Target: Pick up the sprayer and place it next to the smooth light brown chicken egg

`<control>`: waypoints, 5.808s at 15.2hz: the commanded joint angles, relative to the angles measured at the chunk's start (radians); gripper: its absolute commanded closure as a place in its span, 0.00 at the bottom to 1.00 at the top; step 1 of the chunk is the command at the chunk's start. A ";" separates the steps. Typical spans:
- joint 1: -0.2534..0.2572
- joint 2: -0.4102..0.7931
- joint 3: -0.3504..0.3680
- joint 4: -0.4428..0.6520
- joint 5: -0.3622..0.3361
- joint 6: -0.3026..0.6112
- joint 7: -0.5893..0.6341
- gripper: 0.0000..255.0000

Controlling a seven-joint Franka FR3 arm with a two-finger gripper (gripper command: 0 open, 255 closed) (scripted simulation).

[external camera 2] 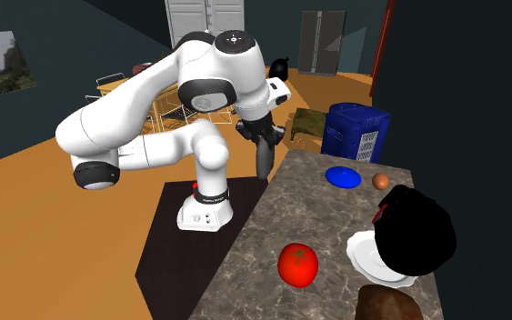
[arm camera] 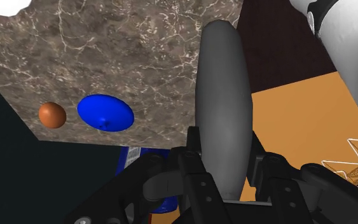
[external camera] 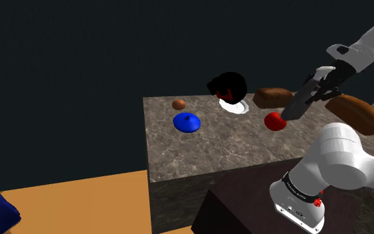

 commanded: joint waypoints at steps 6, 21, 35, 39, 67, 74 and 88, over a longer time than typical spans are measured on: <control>0.044 0.054 0.060 0.094 0.057 -0.033 0.024 1.00; 0.198 0.261 0.089 0.248 0.115 0.061 0.075 1.00; 0.563 0.664 -0.117 0.467 0.133 0.359 0.080 1.00; 0.702 0.783 -0.223 0.577 0.161 0.407 0.062 1.00; 1.807 0.834 -1.080 1.270 0.092 0.446 0.064 1.00; 1.768 0.822 -1.082 1.165 0.085 0.534 0.050 1.00; 1.738 0.778 -1.117 1.012 0.052 0.691 0.026 1.00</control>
